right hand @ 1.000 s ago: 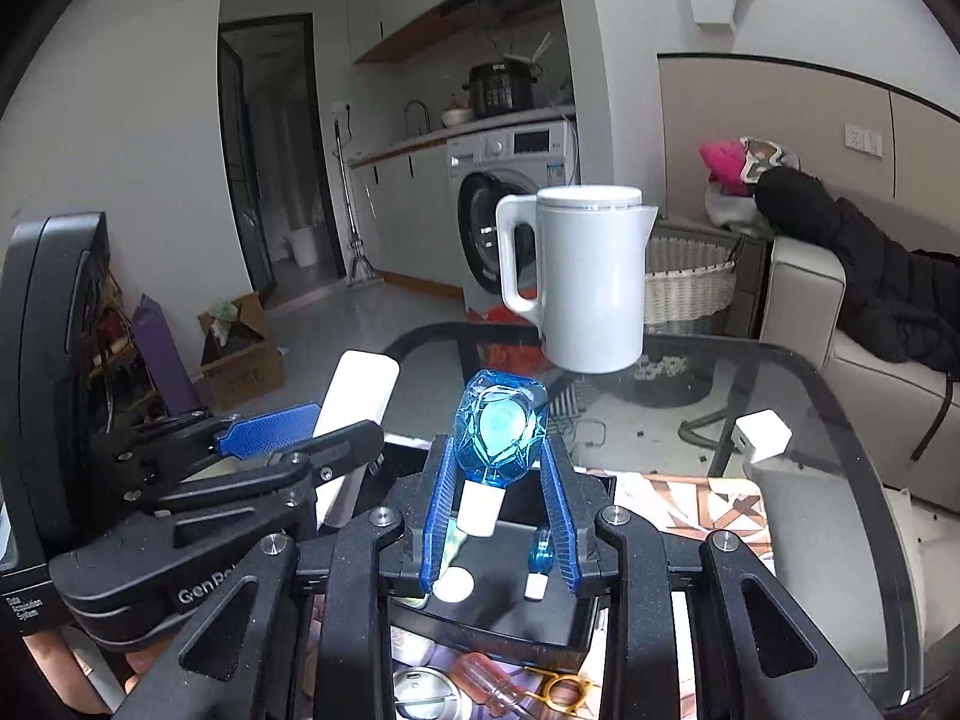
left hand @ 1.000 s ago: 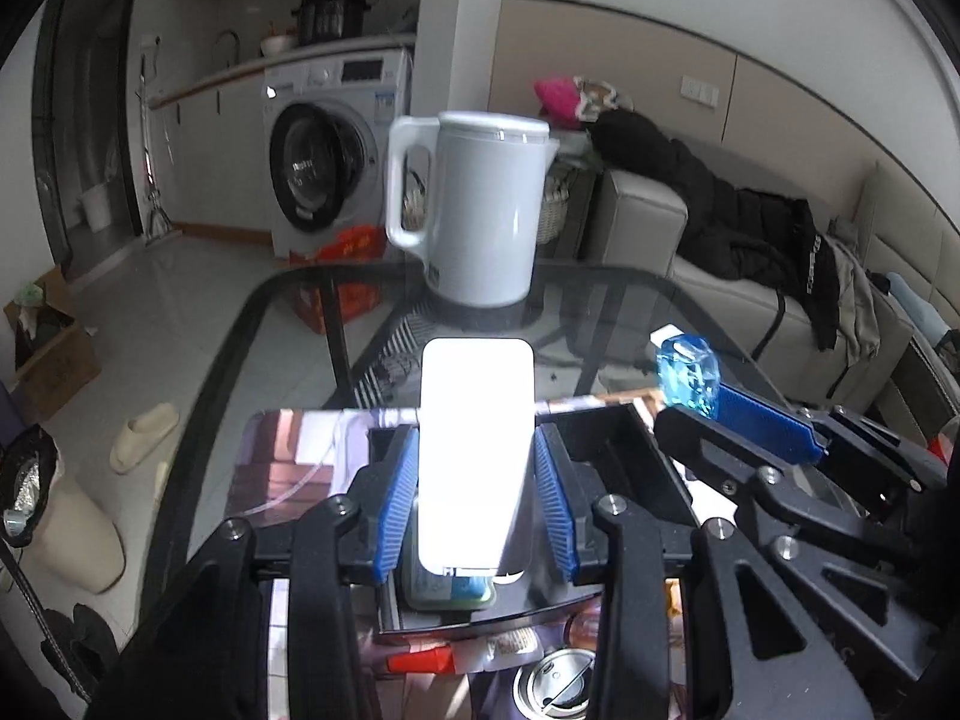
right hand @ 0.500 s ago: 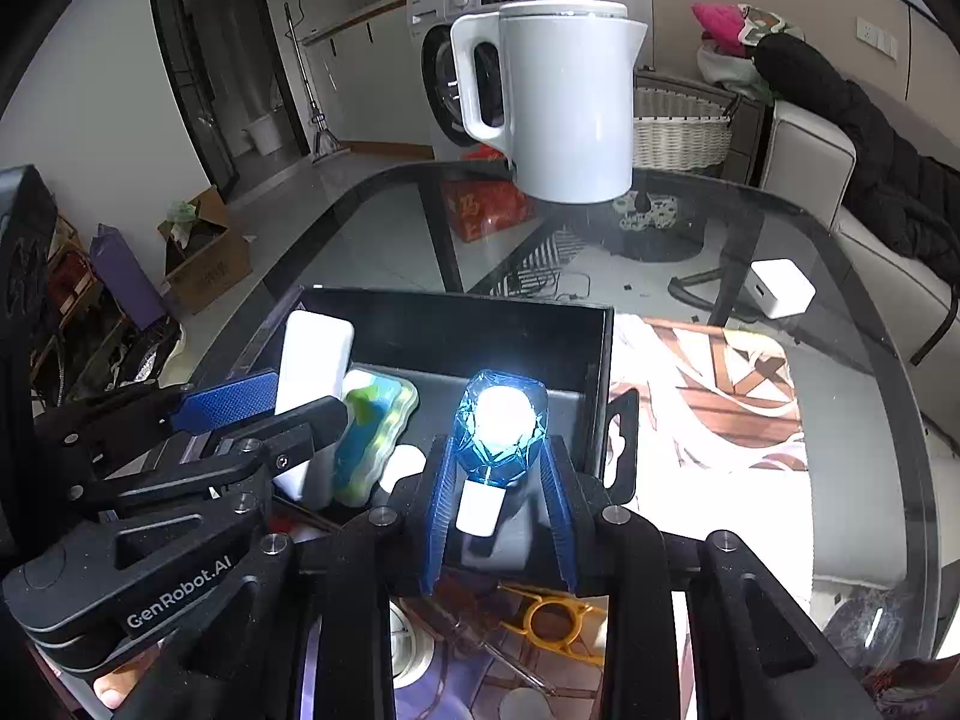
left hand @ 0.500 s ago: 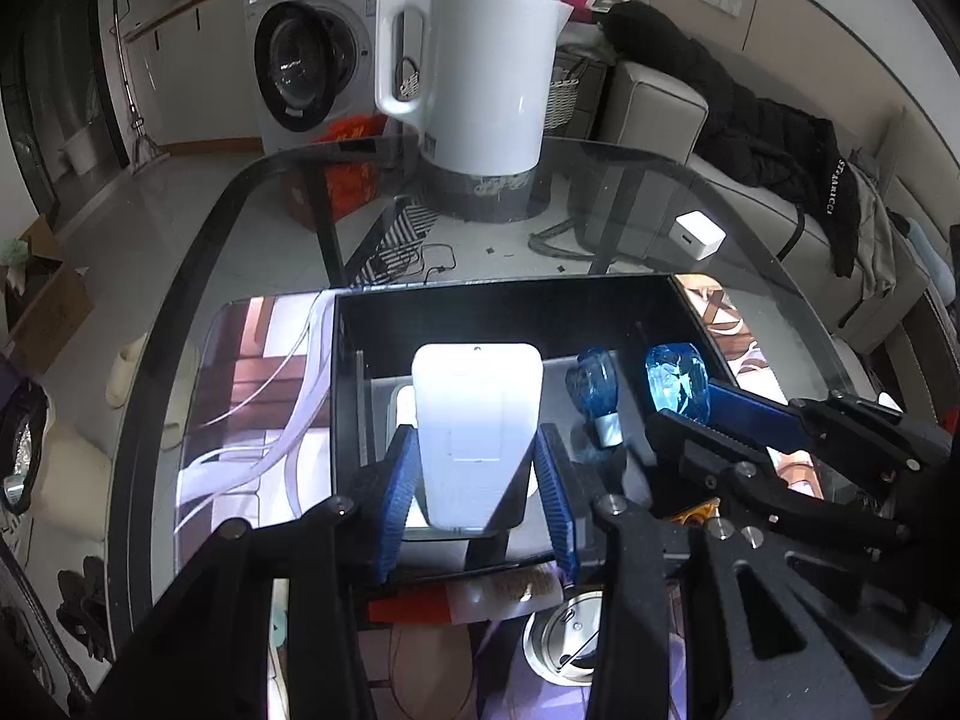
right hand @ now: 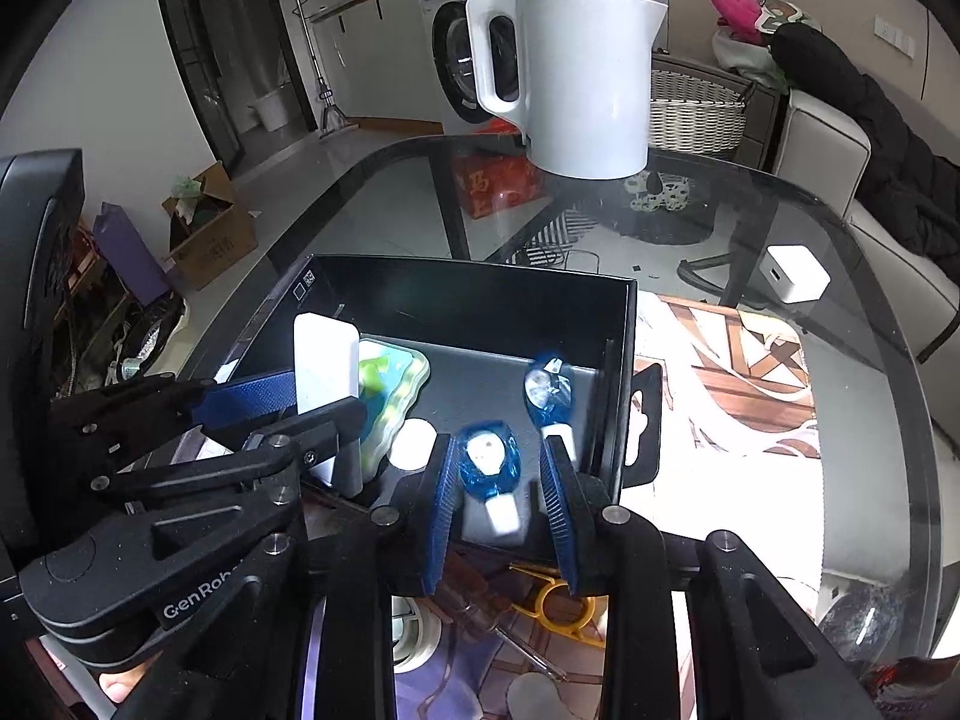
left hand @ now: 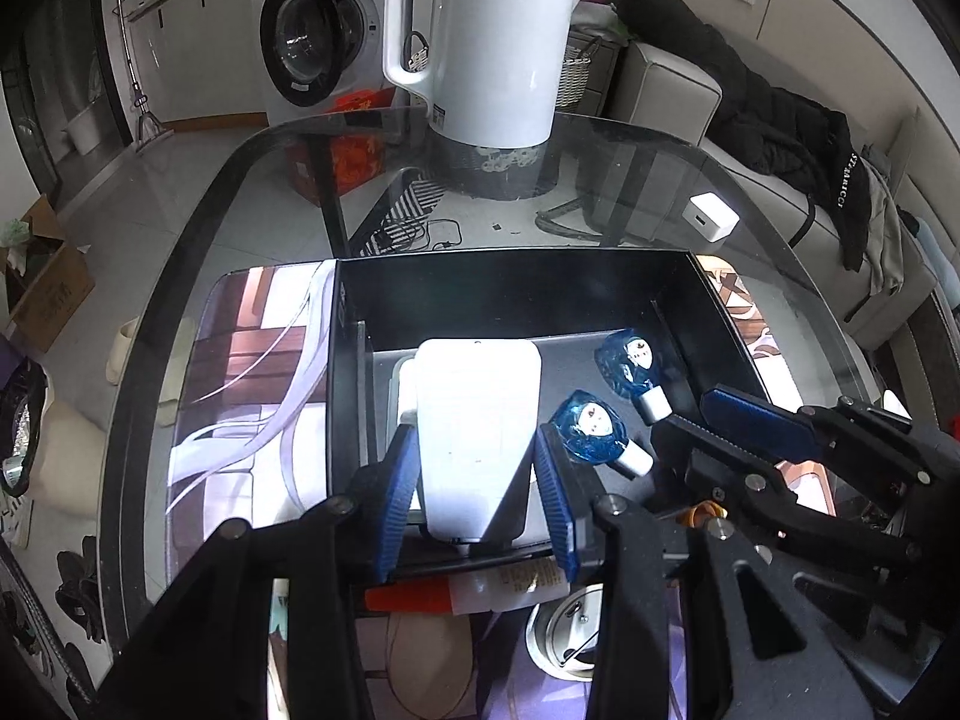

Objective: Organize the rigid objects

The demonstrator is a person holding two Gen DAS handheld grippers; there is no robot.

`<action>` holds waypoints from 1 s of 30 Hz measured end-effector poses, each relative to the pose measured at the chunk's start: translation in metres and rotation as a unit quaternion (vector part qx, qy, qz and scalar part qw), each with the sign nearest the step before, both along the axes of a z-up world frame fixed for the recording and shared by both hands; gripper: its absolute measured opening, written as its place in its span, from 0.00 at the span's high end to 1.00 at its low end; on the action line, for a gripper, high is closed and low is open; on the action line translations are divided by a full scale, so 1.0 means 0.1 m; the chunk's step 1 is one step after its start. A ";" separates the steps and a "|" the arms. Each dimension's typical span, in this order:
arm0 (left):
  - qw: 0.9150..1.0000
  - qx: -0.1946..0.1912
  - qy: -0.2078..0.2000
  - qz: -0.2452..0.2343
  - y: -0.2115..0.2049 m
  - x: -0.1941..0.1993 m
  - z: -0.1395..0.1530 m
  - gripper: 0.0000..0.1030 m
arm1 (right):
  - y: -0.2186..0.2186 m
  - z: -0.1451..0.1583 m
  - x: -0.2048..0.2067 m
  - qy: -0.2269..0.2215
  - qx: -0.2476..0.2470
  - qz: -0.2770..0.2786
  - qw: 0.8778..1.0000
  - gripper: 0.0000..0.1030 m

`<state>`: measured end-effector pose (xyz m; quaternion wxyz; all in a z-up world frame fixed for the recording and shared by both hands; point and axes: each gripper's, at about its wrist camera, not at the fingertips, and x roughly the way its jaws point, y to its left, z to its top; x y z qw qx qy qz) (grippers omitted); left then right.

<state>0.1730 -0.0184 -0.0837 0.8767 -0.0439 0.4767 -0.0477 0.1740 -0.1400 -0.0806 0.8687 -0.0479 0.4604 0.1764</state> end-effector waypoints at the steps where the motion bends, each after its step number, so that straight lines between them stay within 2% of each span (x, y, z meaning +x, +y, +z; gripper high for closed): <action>1: 1.000 0.000 0.000 0.000 0.00 0.00 0.00 0.64 | 0.00 0.00 0.00 0.000 0.000 0.000 1.000 0.72; 24: 1.000 0.005 -0.002 0.000 0.03 -0.01 0.00 0.62 | 0.01 -0.01 -0.01 -0.002 -0.001 -0.001 1.000 0.72; 28: 1.000 -0.004 -0.006 0.004 0.05 -0.01 0.03 0.59 | 0.01 0.02 -0.04 -0.012 -0.007 -0.001 1.000 0.70; 30: 1.000 -0.008 -0.018 0.004 0.07 -0.04 0.09 0.54 | 0.00 0.07 -0.07 -0.022 -0.005 -0.003 1.000 0.67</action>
